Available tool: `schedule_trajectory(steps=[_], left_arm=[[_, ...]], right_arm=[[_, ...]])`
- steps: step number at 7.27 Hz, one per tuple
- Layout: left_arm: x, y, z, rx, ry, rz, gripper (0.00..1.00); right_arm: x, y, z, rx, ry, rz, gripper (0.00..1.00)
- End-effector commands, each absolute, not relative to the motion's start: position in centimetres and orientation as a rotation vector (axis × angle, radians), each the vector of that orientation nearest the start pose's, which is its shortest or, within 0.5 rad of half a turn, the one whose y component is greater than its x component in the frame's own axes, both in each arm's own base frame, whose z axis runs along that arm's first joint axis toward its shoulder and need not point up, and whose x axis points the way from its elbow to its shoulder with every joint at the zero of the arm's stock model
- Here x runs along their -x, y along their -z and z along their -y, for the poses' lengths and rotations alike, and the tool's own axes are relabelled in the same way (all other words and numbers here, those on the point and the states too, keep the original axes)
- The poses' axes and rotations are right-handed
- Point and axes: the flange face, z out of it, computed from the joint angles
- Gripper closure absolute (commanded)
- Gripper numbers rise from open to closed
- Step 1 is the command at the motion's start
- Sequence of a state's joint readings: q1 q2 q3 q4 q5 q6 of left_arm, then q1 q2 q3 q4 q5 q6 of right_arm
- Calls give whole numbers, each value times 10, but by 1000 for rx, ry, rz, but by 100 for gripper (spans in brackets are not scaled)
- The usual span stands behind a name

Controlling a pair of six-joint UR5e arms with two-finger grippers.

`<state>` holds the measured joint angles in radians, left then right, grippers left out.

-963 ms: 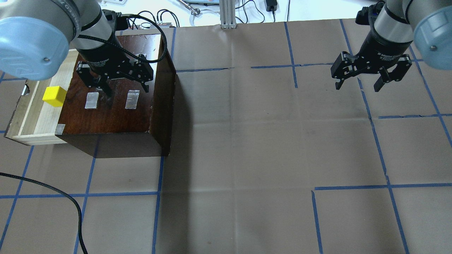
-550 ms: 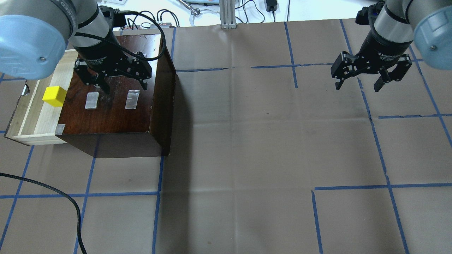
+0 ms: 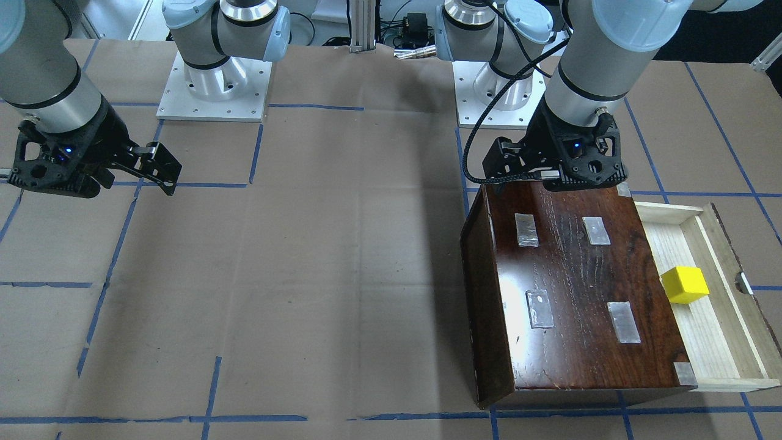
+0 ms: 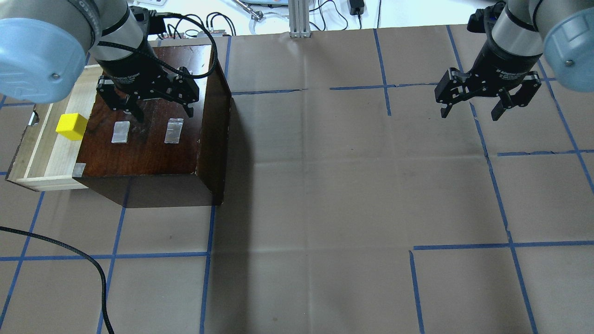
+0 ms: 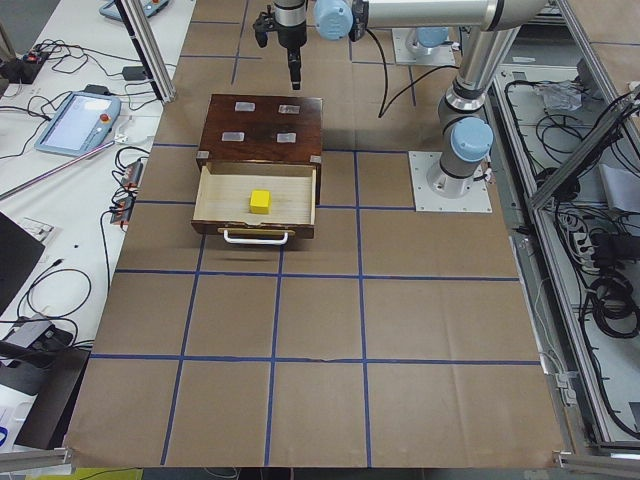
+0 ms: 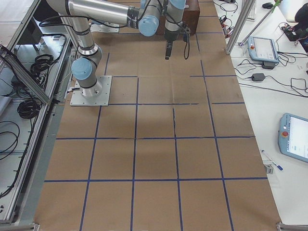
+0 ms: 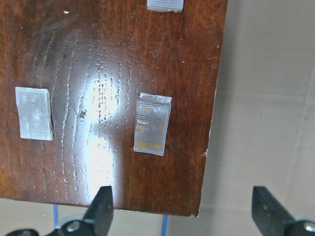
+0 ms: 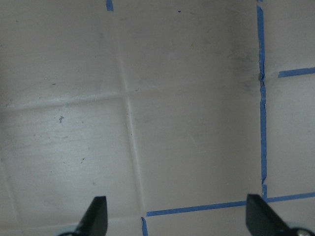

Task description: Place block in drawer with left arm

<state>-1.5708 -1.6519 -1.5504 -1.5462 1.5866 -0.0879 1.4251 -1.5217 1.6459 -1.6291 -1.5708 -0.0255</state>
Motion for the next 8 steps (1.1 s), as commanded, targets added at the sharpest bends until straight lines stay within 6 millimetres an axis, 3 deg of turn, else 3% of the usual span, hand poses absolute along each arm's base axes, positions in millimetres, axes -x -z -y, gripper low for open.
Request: schedule_trajectory(steps=[1,8], left_arm=[[132,-457,520,138,-63,-3121,1],[132,-451,525,134,-57,-3121,1]], right_arm=[[-59,-432,517,-187,-103,-3129,0],[-59,-432,517,-190,-103,-3129,0]])
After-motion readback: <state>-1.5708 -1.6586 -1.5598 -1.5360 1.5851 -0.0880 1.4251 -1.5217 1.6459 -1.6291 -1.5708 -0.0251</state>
